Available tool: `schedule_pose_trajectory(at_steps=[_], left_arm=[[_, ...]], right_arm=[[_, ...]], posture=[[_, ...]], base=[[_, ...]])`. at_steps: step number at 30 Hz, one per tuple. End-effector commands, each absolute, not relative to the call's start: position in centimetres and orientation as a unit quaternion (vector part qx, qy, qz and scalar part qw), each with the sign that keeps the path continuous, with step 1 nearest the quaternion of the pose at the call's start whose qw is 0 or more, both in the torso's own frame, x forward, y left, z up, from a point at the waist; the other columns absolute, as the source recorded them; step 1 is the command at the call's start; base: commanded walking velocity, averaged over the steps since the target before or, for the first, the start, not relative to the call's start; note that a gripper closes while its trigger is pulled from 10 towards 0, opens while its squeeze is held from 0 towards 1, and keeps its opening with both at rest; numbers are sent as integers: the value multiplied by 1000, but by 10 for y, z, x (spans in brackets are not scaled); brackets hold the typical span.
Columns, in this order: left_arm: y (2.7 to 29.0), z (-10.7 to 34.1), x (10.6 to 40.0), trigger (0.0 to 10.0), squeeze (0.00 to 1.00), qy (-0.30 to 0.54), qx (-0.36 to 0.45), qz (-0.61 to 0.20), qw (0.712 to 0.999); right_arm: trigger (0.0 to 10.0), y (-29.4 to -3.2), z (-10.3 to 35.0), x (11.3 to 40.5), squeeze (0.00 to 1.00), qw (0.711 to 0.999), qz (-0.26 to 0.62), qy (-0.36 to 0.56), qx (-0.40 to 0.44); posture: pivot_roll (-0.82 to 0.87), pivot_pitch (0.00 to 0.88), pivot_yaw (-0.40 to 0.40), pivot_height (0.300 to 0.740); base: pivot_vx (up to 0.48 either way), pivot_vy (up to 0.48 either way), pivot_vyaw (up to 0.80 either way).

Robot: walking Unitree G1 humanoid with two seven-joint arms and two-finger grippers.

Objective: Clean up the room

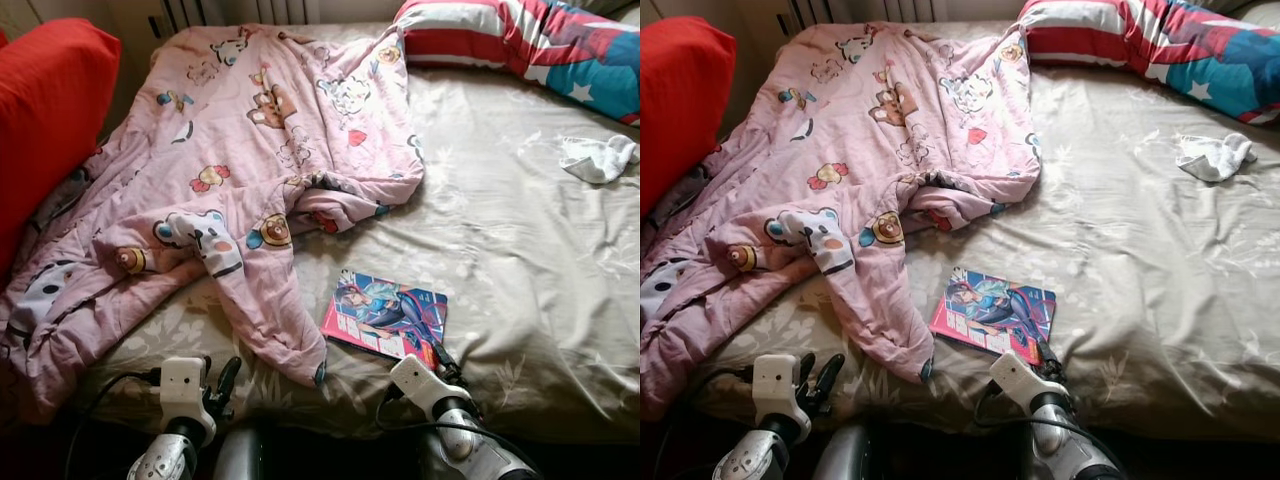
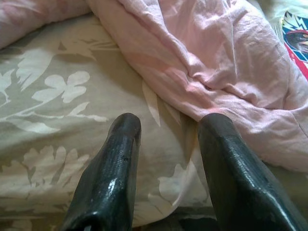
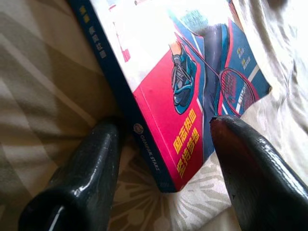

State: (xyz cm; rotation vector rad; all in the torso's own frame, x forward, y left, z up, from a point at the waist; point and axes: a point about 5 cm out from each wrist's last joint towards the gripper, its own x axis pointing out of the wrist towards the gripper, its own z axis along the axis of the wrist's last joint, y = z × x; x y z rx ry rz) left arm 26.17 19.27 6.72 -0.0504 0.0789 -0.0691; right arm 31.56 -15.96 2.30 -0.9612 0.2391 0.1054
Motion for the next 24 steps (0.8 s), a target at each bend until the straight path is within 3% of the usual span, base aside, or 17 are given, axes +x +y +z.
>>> schedule_pose_trajectory(at_steps=[1, 8, 17, 18, 19, 20, 21, 24], left_arm=[[195, 62, 254, 10000, 0, 55, -22, -31, 998], [195, 62, 249, 10000, 0, 60, -21, -27, 998], [195, 61, 248, 10000, 0, 63, -21, -26, 997], [195, 61, 248, 10000, 0, 64, -21, -26, 997], [195, 61, 248, 10000, 0, 64, -21, -26, 997], [195, 61, 248, 10000, 0, 64, -21, -26, 997], [195, 61, 249, 10000, 0, 64, -21, -26, 997], [195, 61, 248, 10000, 0, 66, -20, -27, 997]], right_arm=[[10000, -170, 11, 305, 0, 863, 46, 143, -482], [10000, -181, 28, 313, 0, 851, -23, 77, -520], [10000, -182, 30, 313, 0, 853, -34, 67, -517], [9176, -180, 28, 313, 0, 858, -29, 75, -508], [1216, -179, 26, 312, 0, 863, -22, 83, -497], [1216, -179, 26, 312, 0, 863, -22, 83, -497], [0, -177, 24, 311, 0, 868, -16, 87, -489], [0, -173, 22, 310, 0, 870, -7, 88, -484]], posture=[[30, 336, 55, 575], [26, 348, 54, 575], [28, 350, 54, 575], [28, 349, 53, 575], [28, 349, 53, 575], [28, 349, 53, 575], [29, 348, 54, 575], [29, 347, 54, 575]], base=[[0, 0, 0], [0, 0, 0], [0, 0, 0], [0, 0, 0], [0, 0, 0], [0, 0, 0], [0, 0, 0], [0, 0, 0]])
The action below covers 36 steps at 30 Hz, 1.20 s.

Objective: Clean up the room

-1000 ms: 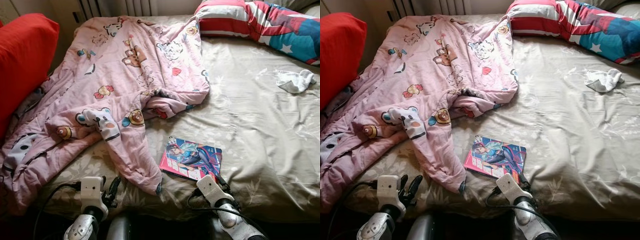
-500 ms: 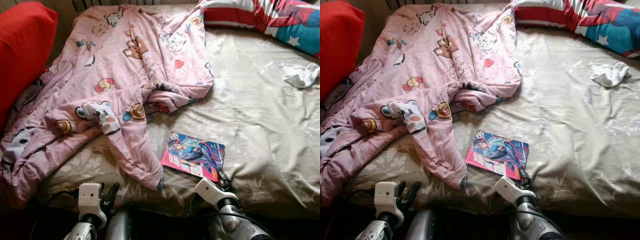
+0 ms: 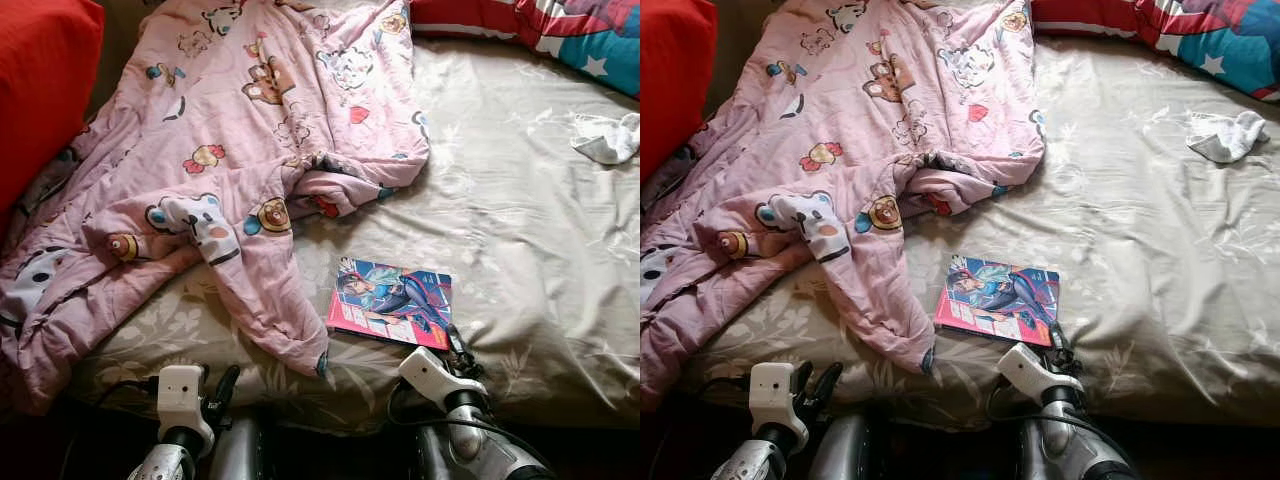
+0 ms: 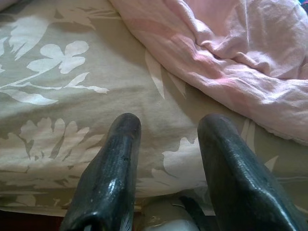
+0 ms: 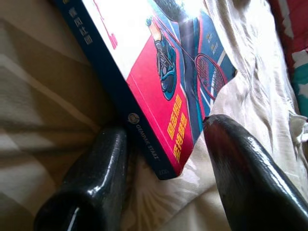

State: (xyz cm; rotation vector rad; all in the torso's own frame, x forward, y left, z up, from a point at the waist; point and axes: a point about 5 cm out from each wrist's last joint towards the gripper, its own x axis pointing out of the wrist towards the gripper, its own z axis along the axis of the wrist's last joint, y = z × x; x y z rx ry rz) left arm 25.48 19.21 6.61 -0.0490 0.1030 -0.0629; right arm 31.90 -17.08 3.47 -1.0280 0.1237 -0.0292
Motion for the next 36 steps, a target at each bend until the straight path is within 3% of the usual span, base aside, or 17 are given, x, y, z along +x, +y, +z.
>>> schedule_pose_trajectory(at_steps=[1, 21, 27, 36], left_arm=[[195, 60, 248, 10000, 0, 67, -20, -28, 997], [193, 60, 251, 10000, 0, 68, -21, -29, 997], [193, 60, 255, 10000, 0, 67, -21, -30, 997], [192, 62, 263, 10000, 0, 63, -21, -32, 997]], right_arm=[[0, -173, 22, 309, 0, 870, -6, 88, -485], [0, -166, 28, 314, 0, 871, 8, 60, -488], [0, -161, 41, 321, 0, 885, 3, 21, -465], [0, -153, 69, 331, 0, 939, -3, -42, -342]], posture=[[28, 347, 54, 575], [25, 339, 55, 575], [21, 328, 55, 575], [9, 302, 51, 575]], base=[[0, 0, 0], [0, 0, 0], [0, 0, 0], [0, 0, 0]])
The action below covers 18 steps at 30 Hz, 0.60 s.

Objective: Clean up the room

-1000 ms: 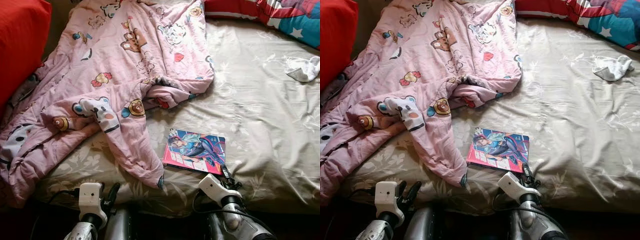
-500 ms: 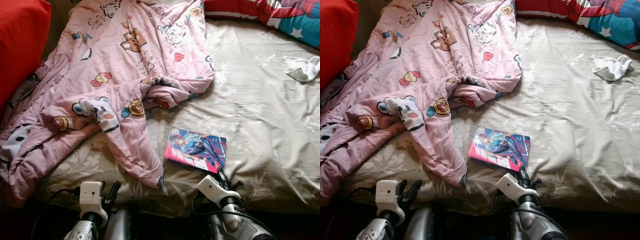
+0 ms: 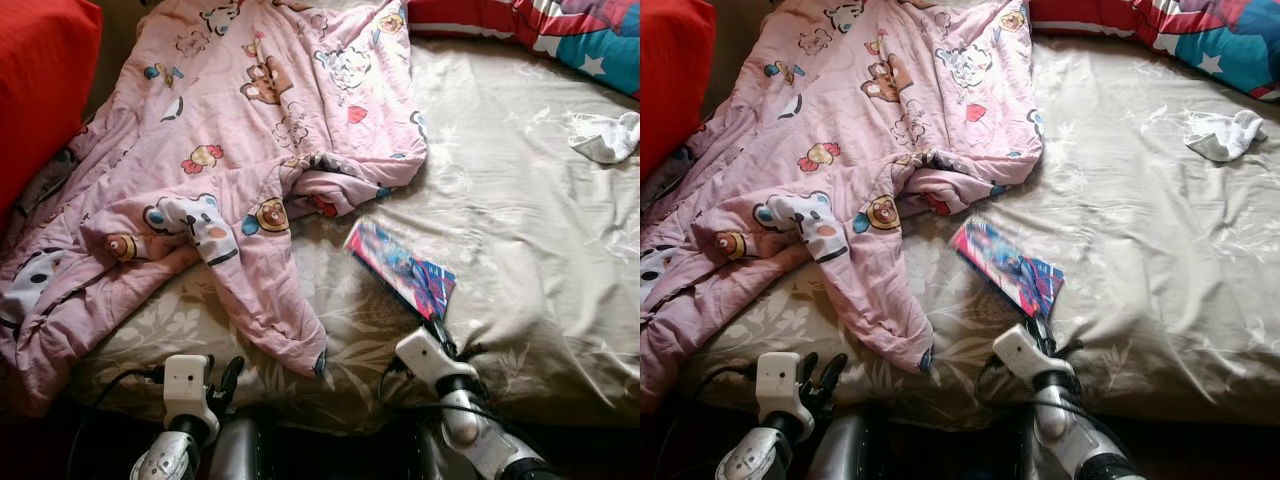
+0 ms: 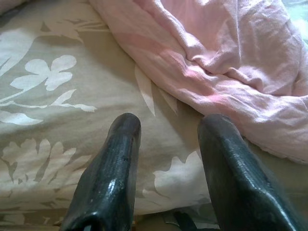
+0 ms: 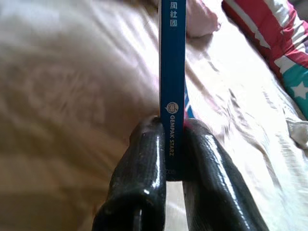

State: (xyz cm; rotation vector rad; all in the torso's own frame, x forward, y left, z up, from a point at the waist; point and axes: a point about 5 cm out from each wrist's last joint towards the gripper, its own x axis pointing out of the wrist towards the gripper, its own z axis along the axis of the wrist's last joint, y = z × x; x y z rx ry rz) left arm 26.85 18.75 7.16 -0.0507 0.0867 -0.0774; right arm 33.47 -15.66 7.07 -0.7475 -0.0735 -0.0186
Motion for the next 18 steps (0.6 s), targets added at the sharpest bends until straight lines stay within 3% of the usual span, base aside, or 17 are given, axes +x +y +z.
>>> schedule_pose_trajectory(at_steps=[1, 5, 6, 8, 9, 10, 11, 18], left_arm=[[191, 62, 264, 10000, 0, 62, -21, -32, 997], [190, 62, 269, 10000, 0, 57, -22, -30, 998], [189, 63, 271, 10000, 0, 54, -23, -30, 998], [188, 63, 273, 10000, 0, 51, -23, -30, 998], [186, 64, 275, 10000, 0, 49, -23, -30, 998], [186, 64, 275, 10000, 0, 48, -23, -30, 998], [186, 64, 276, 10000, 0, 48, -23, -30, 998], [184, 64, 279, 10000, 0, 41, -25, -30, 998]], right_arm=[[0, -153, 71, 330, 0, 946, -3, -47, -322], [0, -158, 69, 319, 0, 983, -26, -33, -176], [0, -159, 63, 311, 0, 996, -38, -13, -79], [0, -160, 61, 306, 0, 998, -42, -7, -42], [6745, -161, 58, 302, 0, 999, -43, -5, -31], [6745, -162, 58, 300, 0, 999, -44, -4, -29], [10000, -162, 57, 299, 0, 999, -44, -4, -30], [10000, -163, 62, 297, 0, 1000, -19, -12, -5]], posture=[[7, 297, 49, 575], [-7, 277, 39, 575], [-9, 268, 36, 575], [-12, 262, 34, 575], [-15, 256, 32, 575], [-17, 255, 32, 575], [-20, 252, 31, 575], [-21, 241, 27, 585]], base=[[0, 0, 0], [0, 0, 0], [0, 0, 0], [0, 0, 0], [0, 0, 0], [0, 0, 0], [0, 0, 0], [0, 0, 0]])
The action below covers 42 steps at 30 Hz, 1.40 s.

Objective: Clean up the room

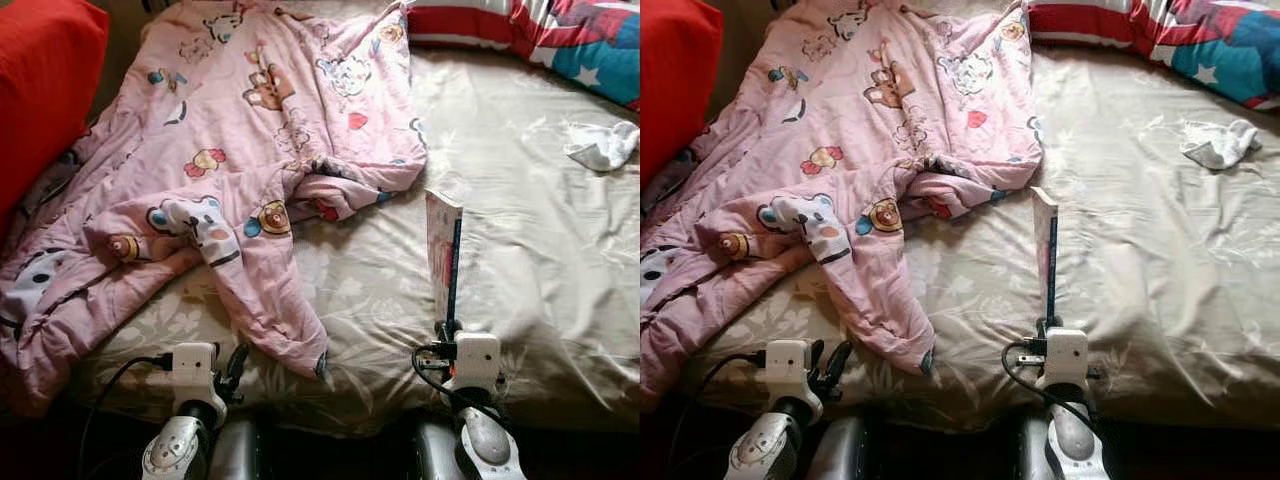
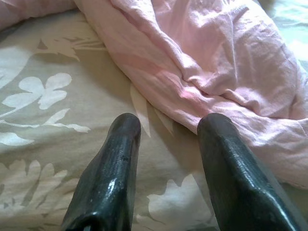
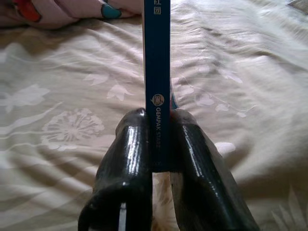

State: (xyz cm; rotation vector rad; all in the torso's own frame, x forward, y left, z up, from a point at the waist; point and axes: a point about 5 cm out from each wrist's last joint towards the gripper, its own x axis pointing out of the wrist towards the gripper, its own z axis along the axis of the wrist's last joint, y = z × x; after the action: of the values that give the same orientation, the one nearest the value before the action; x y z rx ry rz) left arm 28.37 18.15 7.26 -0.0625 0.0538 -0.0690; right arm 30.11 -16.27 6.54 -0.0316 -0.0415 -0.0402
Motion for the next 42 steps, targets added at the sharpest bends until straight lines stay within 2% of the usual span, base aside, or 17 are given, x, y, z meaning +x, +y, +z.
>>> schedule_pose_trajectory(at_steps=[1, 24, 42], left_arm=[[184, 64, 280, 10000, 0, 41, -25, -30, 998], [185, 64, 285, 10000, 0, 27, -26, -26, 999], [186, 63, 285, 10000, 0, 21, -27, -25, 999]], right_arm=[[10000, -163, 62, 298, 0, 1000, -18, -10, -6], [10000, -160, 70, 302, 0, 1000, -3, -11, 11], [10000, -162, 71, 302, 0, 1000, -17, -9, -4]], posture=[[-21, 241, 27, 590], [-24, 202, 18, 740], [-30, 174, 11, 740]], base=[[0, 0, 0], [0, 0, 0], [0, 0, 0]])
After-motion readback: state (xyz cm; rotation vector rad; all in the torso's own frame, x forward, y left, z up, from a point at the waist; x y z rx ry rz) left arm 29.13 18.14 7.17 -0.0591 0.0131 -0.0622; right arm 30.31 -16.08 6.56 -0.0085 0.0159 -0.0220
